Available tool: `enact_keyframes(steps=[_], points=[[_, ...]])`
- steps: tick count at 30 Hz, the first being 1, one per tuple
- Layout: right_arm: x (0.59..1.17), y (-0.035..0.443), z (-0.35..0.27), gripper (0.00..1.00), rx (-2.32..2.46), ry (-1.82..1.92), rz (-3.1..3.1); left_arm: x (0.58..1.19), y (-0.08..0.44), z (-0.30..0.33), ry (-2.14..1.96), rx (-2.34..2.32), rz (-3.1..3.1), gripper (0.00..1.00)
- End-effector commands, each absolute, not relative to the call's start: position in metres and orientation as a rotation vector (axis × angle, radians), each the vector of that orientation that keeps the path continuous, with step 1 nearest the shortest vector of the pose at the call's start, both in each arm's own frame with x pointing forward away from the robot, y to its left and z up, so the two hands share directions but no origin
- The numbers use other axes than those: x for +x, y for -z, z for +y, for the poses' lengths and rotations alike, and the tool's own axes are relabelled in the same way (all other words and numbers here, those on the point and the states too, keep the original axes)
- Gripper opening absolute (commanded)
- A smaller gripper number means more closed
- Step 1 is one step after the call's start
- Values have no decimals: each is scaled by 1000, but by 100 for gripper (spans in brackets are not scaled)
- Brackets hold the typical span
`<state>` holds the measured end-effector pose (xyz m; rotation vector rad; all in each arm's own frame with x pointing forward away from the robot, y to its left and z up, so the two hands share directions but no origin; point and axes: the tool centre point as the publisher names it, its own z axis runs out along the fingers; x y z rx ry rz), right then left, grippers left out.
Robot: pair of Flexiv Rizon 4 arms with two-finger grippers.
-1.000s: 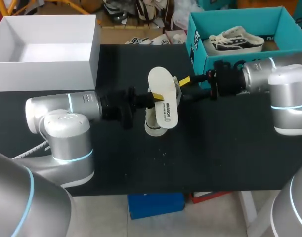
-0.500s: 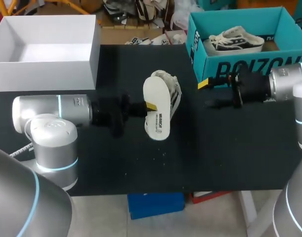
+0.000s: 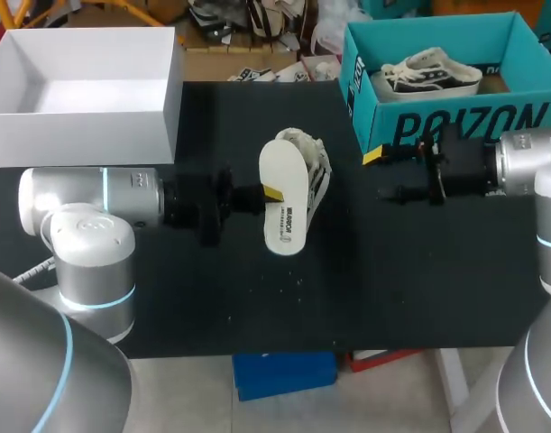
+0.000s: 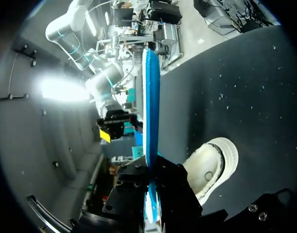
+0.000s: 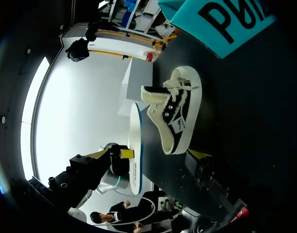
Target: Take the shoe out of the shoebox, open the shoe tongue, remove and reinsert the insole, then place the shoe into the shoebox
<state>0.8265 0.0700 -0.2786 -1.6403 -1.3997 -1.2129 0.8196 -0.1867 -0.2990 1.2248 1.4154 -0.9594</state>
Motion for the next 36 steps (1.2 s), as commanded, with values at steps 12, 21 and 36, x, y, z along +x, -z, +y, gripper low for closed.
enact_keyframes(steps=[12, 21, 36], points=[[788, 283, 27, 100, -1866, 1283, -1257, 810, 304, -157, 1158, 1426, 1505, 0], [772, 272, 22, 100, -1722, 1141, -1676, 803, 307, -156, 1240, 1420, 1506, 0], [768, 272, 25, 100, -1674, 1218, -1909, 802, 310, -155, 1297, 1453, 1567, 0]])
